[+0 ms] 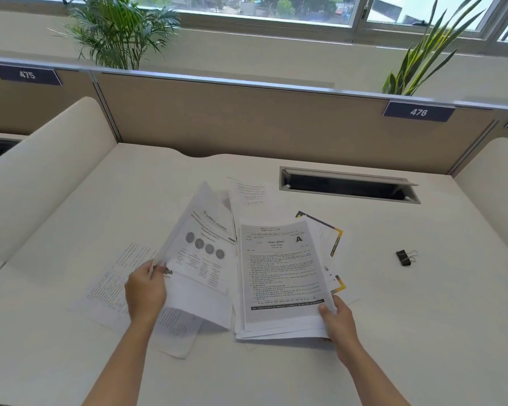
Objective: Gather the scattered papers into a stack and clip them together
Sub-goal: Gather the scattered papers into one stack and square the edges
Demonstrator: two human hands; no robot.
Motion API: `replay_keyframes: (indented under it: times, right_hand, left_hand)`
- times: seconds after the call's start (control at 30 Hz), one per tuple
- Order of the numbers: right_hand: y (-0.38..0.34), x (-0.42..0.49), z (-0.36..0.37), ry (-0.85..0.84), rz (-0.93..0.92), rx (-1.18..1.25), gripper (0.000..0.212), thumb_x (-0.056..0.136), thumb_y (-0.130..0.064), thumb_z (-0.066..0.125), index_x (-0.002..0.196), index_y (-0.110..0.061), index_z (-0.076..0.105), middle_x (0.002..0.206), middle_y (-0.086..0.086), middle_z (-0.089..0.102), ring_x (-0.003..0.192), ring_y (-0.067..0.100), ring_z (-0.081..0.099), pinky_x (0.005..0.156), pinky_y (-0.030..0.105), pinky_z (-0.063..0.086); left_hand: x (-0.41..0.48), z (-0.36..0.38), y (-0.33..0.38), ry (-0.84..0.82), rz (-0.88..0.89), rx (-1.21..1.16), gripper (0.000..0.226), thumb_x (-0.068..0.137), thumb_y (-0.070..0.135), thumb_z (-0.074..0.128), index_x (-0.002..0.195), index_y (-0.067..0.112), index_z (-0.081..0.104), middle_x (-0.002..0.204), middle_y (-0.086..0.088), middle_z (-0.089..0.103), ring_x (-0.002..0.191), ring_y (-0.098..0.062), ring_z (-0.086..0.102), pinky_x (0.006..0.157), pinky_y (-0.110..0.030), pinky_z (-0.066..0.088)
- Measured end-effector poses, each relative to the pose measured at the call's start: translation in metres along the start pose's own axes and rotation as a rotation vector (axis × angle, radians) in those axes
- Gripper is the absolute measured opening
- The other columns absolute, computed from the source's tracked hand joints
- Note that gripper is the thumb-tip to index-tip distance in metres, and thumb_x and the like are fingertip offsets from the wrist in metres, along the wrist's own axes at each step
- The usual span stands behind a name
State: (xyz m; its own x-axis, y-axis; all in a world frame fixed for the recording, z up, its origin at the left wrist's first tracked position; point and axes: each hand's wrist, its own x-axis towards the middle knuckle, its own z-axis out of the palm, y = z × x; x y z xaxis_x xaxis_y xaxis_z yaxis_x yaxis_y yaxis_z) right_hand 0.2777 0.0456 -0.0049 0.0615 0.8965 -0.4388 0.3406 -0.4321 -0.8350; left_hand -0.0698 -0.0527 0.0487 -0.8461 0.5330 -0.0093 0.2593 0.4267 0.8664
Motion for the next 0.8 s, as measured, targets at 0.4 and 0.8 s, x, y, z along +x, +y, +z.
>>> replay_keyframes:
  times: [0.4, 0.8]
  right_hand:
    - [-0.012, -0.005, 0.008, -0.008, 0.034, 0.125, 0.026, 0.096, -0.011, 0.052, 0.118, -0.024, 0.056, 0.105, 0.002, 0.064, 0.088, 0.020, 0.059, 0.065, 0.031, 0.049]
    - [-0.016, -0.016, 0.024, -0.149, 0.039, 0.110, 0.020, 0.095, -0.011, 0.052, 0.111, -0.023, 0.058, 0.104, 0.002, 0.068, 0.096, 0.026, 0.065, 0.081, 0.044, 0.056]
  left_hand:
    - [0.008, -0.017, 0.002, 0.144, -0.090, -0.297, 0.024, 0.091, 0.031, 0.062, 0.074, 0.015, 0.061, 0.061, -0.009, 0.051, 0.061, -0.016, 0.045, 0.059, -0.030, 0.036]
    - [-0.052, 0.047, -0.014, -0.325, -0.170, -0.139, 0.035, 0.090, 0.010, 0.061, 0.124, 0.013, 0.058, 0.107, -0.003, 0.065, 0.093, -0.021, 0.060, 0.079, -0.031, 0.046]
